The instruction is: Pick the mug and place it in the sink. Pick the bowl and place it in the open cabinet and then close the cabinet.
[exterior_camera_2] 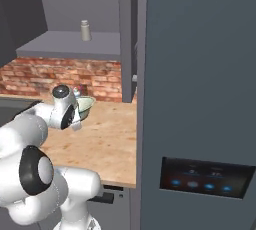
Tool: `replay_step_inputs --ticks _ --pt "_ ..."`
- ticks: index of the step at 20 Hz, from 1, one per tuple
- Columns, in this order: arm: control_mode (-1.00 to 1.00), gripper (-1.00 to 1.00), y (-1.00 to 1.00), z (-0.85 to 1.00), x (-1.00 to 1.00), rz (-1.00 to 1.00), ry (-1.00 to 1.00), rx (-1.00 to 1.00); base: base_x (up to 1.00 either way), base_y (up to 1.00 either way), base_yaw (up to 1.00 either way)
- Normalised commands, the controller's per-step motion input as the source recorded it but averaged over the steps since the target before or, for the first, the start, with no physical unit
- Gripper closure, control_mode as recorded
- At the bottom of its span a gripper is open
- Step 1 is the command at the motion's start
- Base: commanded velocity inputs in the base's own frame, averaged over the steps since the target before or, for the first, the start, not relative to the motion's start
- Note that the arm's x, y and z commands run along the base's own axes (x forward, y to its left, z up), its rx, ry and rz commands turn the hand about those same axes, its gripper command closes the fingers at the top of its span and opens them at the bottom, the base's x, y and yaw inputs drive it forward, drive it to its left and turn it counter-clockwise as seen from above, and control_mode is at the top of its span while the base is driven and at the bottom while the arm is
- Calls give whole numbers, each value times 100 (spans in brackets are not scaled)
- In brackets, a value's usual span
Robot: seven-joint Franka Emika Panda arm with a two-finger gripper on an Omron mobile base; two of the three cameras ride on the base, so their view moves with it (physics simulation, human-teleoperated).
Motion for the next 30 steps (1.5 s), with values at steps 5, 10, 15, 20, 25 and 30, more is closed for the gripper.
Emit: replay_step_inputs --ticks 5,10,15,20,25,30 --pt "-100 100 -17 46 -39 -28 -17 0 0 0 0" --pt "-100 100 -3 52 -29 -26 -9 1 0 0 0" --pt "-100 100 -7 65 -19 -14 -1 2 0 0 0" --pt "-100 100 -1 65 -38 -3 0 9 0 0 0" --pt "-100 100 0 49 -42 0 0 10 0 0 0" --pt "-100 100 -2 50 -42 0 -5 7 0 0 0"
